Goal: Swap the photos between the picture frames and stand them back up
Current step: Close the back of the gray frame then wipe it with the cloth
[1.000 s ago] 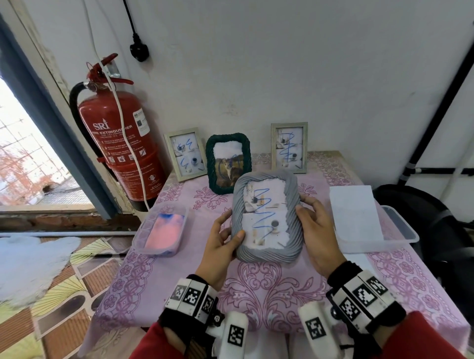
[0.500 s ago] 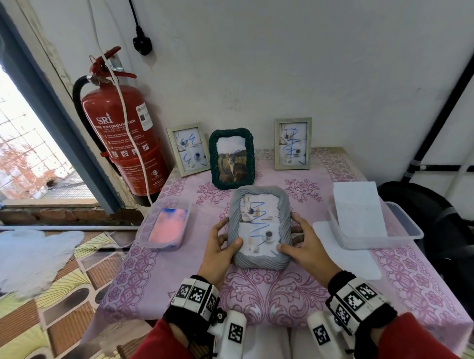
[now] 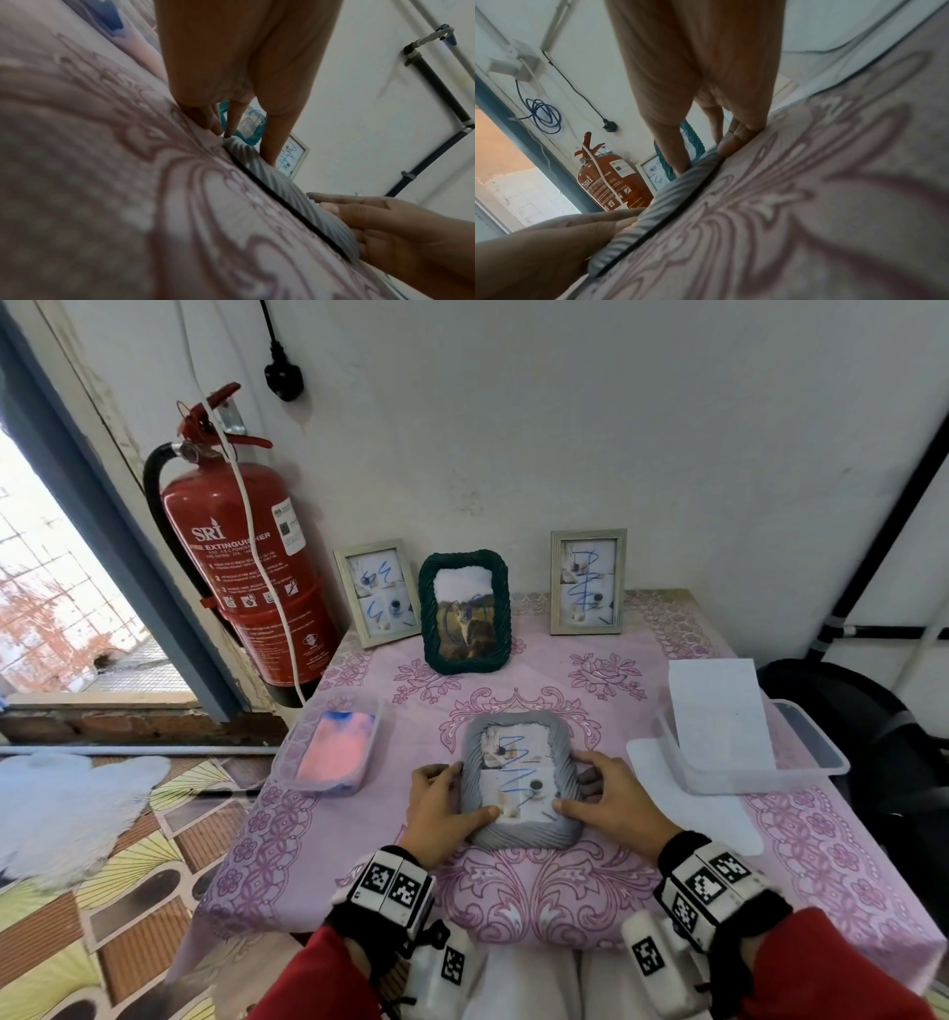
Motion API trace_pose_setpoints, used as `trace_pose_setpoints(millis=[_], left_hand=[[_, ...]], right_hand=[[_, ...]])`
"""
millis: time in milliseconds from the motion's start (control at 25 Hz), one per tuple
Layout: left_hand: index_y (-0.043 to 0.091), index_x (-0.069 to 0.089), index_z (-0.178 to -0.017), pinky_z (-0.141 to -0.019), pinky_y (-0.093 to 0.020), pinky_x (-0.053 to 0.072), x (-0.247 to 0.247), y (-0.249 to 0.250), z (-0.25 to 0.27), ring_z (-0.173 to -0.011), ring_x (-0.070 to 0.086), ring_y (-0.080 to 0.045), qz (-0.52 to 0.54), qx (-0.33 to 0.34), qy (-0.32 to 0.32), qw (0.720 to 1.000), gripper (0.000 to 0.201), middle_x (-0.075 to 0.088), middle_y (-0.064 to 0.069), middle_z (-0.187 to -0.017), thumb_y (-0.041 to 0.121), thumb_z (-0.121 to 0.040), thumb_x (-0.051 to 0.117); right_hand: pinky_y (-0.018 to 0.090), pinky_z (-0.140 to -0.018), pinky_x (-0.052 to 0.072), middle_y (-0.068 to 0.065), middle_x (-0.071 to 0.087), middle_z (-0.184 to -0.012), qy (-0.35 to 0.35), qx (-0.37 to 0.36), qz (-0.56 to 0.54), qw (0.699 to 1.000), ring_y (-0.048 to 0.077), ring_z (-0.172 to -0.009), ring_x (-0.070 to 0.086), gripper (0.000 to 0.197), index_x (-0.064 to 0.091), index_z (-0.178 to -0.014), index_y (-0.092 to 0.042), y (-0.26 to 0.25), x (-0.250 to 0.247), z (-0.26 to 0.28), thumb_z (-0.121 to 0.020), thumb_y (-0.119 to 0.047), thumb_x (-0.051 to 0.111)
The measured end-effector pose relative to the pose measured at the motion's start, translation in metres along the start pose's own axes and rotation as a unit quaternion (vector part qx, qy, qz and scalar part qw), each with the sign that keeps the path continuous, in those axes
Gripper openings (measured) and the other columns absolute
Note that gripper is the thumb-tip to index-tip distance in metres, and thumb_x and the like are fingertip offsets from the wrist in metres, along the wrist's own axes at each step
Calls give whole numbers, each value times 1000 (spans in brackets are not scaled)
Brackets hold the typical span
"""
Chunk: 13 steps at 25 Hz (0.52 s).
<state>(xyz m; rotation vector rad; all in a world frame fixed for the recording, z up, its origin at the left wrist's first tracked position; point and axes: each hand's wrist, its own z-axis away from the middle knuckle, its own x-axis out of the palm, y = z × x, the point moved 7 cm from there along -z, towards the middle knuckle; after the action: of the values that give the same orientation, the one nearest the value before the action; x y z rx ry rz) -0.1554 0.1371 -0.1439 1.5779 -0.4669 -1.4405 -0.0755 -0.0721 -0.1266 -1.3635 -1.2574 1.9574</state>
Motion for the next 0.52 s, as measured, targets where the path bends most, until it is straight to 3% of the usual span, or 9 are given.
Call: trace_pose_setpoints(millis=[240,320,440,520], left_hand=[[9,39,-139,-113,-35,31,-7,8,1,-127,37,-21,3,8,-6,1000,76,31,-5,-126,27,-75,77],[12,44,-135,-106,-33,38,-24,20,1,-120,43,-19,27,38,28,999,65,36,-6,-126,23,-79,73],[16,53,-126,-88,-22,44,-66,33,-4,-107,52,-13,45,83,96,991,43,52,-2,-121,21,-85,66],[15,55,-122,-88,-21,44,-96,29,-15,-106,54,-14,26,80,123,989,38,57,-2,-120,19,-86,64]], right_hand=[[20,-92,44,6,36,-109,-38,-25,69,997,14,-92,48,73,39,-138,-15,-9,-2,3,-76,-23,76],[22,-95,45,5,36,-108,-52,-24,87,995,14,-91,50,72,41,-138,-17,-10,-6,2,-75,-26,77],[19,-90,43,5,37,-107,-72,-25,101,992,15,-89,51,71,42,-136,-16,-12,-7,-2,-75,-24,77],[16,-85,40,6,37,-108,-84,-28,111,990,15,-86,50,72,41,-136,-16,-13,-6,-4,-74,-23,77]])
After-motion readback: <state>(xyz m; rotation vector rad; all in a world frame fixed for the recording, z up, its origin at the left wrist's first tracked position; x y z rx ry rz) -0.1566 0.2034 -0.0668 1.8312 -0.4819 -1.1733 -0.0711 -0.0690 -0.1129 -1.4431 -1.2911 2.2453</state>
